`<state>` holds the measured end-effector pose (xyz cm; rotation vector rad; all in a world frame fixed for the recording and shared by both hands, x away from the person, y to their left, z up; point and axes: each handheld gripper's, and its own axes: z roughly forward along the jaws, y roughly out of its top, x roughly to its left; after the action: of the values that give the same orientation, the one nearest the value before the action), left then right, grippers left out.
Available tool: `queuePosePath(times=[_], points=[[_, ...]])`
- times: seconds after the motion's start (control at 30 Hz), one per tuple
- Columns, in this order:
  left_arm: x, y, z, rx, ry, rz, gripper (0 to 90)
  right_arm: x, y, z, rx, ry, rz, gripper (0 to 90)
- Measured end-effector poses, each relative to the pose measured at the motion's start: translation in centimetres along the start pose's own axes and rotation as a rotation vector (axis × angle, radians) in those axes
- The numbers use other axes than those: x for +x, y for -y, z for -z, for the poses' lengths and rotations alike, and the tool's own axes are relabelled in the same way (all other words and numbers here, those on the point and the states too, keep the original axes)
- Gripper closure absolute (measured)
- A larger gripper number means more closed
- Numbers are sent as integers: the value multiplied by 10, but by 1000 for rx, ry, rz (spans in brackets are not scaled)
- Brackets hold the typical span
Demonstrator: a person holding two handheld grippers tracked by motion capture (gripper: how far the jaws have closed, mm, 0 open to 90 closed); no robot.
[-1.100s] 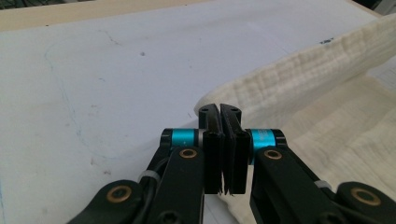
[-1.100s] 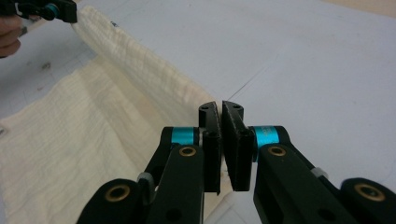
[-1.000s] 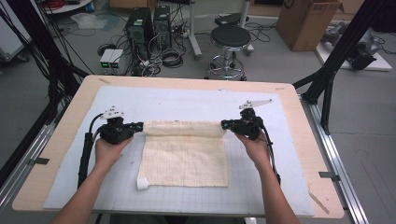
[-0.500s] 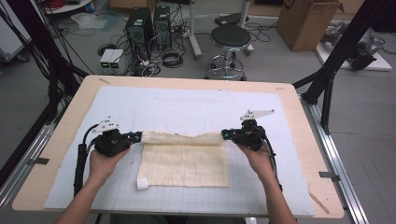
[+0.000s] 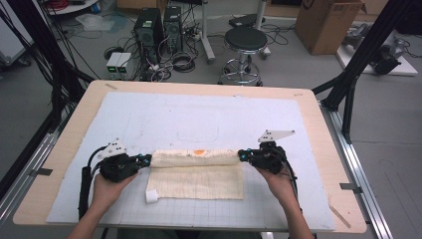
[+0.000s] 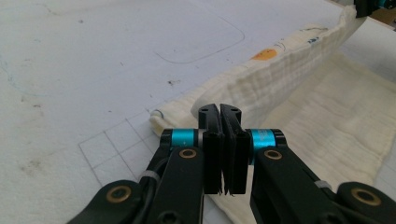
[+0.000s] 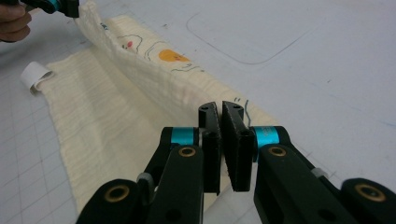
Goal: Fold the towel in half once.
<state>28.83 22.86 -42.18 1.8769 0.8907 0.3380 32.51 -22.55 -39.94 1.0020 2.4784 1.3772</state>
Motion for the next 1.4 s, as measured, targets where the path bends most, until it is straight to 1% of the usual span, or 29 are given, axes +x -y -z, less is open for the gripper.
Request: queuePosePath(times=[0.03,0.13,0.2,0.23,0.27,0.3,0.4,0.47,0.53,0.73,0.77,0.83,0.87,1.0,1.23,1.3,1.37,1.4], points=[[-1,2,0,4,1,-6,872,2,2,0,-1,-1,4,863],[-3,6,3,3,5,-4,871,6,8,0,7,-7,9,863],[-4,8,5,2,8,-3,872,9,13,0,12,-16,0,862],[-5,8,5,0,10,-3,871,10,14,0,14,-16,8,862],[-6,9,7,4,13,-10,872,12,16,1,8,-15,4,862],[-7,10,8,1,14,-7,872,12,18,1,4,-21,4,862],[-10,12,10,7,14,-21,871,15,24,2,9,-19,3,862],[-12,14,12,4,21,-20,871,17,28,3,17,-25,-7,861],[-14,16,14,10,27,-25,871,19,31,3,25,-23,-2,861],[-18,22,18,39,42,-43,871,26,37,7,23,-35,7,861],[-19,23,18,38,47,-40,871,27,38,7,25,-36,4,861],[-20,24,18,42,52,-47,871,28,40,7,29,-33,13,860],[-21,24,19,44,55,-50,871,29,41,8,37,-34,8,860],[-23,26,20,58,57,-63,870,29,43,8,27,-39,9,857],[-24,28,21,51,72,-53,870,34,46,10,27,-49,13,856],[-25,29,22,59,77,-64,869,35,47,11,25,-49,16,856],[-25,30,22,62,83,-59,868,36,48,11,30,-52,16,855],[-25,31,23,67,85,-65,866,37,49,12,31,-55,14,852]])
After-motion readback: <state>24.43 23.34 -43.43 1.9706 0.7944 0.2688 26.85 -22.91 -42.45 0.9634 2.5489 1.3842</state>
